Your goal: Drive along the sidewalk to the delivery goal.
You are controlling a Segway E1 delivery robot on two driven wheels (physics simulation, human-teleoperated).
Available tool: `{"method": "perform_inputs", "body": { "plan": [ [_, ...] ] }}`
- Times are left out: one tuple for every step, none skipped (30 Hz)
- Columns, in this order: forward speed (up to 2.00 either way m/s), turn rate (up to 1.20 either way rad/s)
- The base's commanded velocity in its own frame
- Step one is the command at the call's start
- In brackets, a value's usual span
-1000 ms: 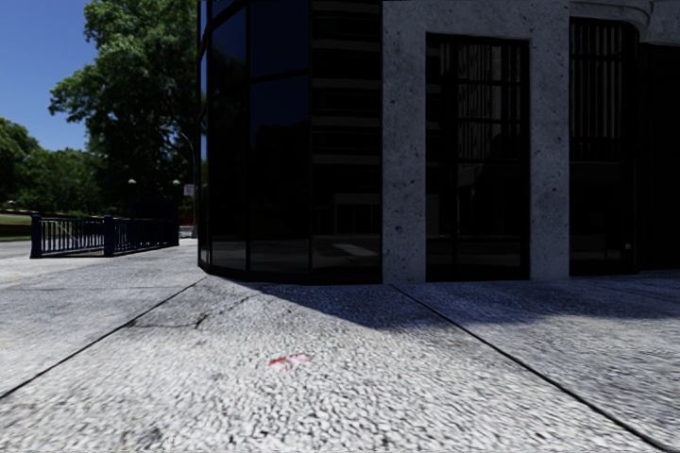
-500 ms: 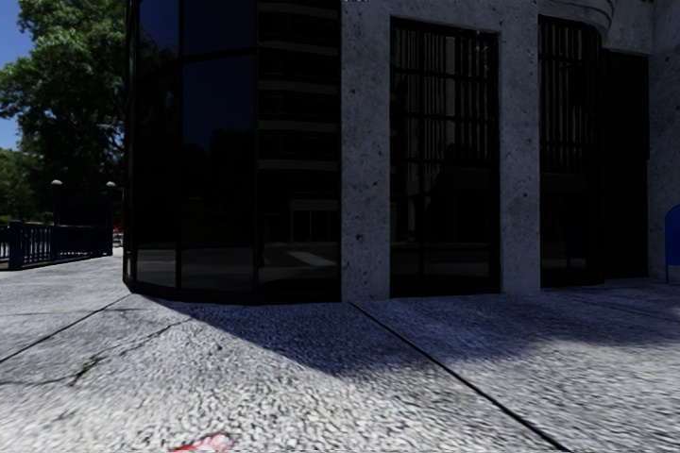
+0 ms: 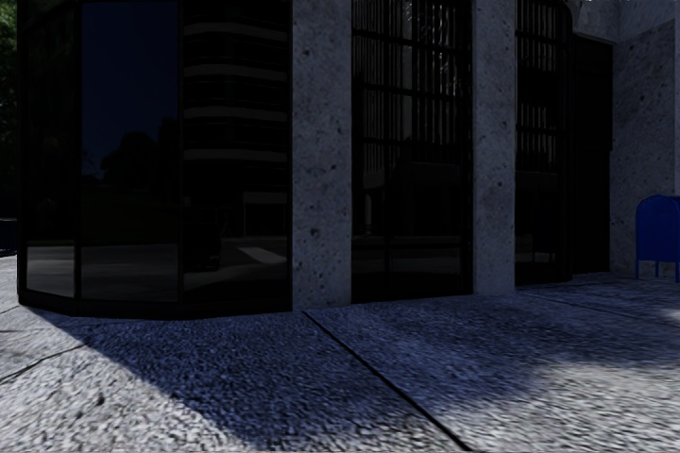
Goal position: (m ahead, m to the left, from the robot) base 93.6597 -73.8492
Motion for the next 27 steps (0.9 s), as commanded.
{"method": "perform_inputs", "body": {
  "plan": [
    [1.50,-0.59],
    [1.50,-0.61],
    [1.50,-0.66],
    [1.50,-0.68],
    [1.50,-0.68],
    [1.50,-0.68],
    [1.50,-0.68],
    [1.50,-0.68],
    [1.50,-0.68],
    [1.50,-0.68],
    [1.50,-0.68],
    [1.50,-0.68],
    [1.50,-0.68],
    [1.50,-0.68],
    [1.50,-0.68],
    [1.50,-0.68],
    [1.50,-0.68],
    [1.50,-0.68],
    [1.50,-0.68],
    [1.50,-0.68],
    [1.50,-0.68],
    [1.50,-0.68],
    [1.50,-0.68],
    [1.50,-0.68],
    [1.50,-0.68],
    [1.50,-0.68],
    [1.50,-0.68]
  ]
}}
